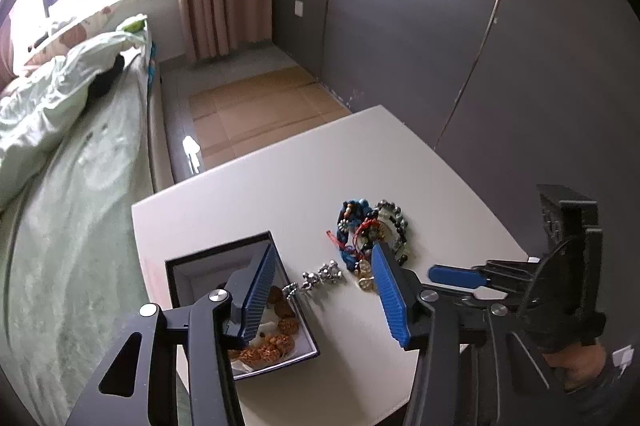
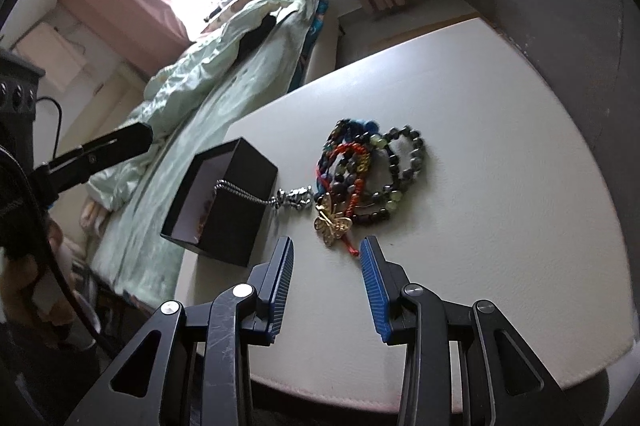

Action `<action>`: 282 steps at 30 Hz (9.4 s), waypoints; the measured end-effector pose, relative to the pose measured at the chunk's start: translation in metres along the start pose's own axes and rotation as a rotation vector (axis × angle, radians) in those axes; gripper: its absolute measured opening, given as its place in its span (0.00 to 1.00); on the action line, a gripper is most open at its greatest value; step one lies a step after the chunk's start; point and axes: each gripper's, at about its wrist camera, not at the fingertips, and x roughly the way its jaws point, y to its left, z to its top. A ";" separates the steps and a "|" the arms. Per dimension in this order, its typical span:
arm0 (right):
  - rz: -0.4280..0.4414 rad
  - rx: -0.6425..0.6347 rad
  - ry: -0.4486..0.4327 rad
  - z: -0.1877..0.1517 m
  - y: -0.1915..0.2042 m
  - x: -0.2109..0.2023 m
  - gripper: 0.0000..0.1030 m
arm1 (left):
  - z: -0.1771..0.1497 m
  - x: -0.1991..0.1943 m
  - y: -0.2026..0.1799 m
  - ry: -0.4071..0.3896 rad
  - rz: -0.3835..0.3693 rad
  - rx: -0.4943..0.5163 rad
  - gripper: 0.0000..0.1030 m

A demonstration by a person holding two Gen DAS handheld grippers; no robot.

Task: Organize jewelry
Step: 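Grasp the silver chain with the left tool while the right tool grasps the butterfly pendant, then drop the silver chain into the box with the left tool while the right tool carries the butterfly pendant in, then open both tools and move them to the remaining bead bracelets, then grasp the red string bracelet with the left tool while the right tool grasps the blue-green bead bracelet, then drop the red string bracelet into the black box with the left tool, then move both open tools to the blue bead bracelet on the table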

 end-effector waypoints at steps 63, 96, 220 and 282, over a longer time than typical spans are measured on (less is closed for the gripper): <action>-0.264 -0.348 0.154 0.027 0.054 0.085 0.36 | 0.009 -0.036 0.043 -0.062 -0.127 -0.107 0.04; 0.020 -0.288 0.050 0.048 0.134 0.037 0.13 | -0.030 -0.055 0.107 -0.086 -0.048 -0.265 0.63; -0.168 -0.218 0.003 0.070 0.066 -0.004 0.09 | -0.016 -0.008 0.070 0.031 -0.050 -0.227 0.21; -0.179 0.004 -0.054 0.032 0.007 -0.048 0.44 | 0.003 -0.004 0.006 -0.026 -0.065 -0.102 0.72</action>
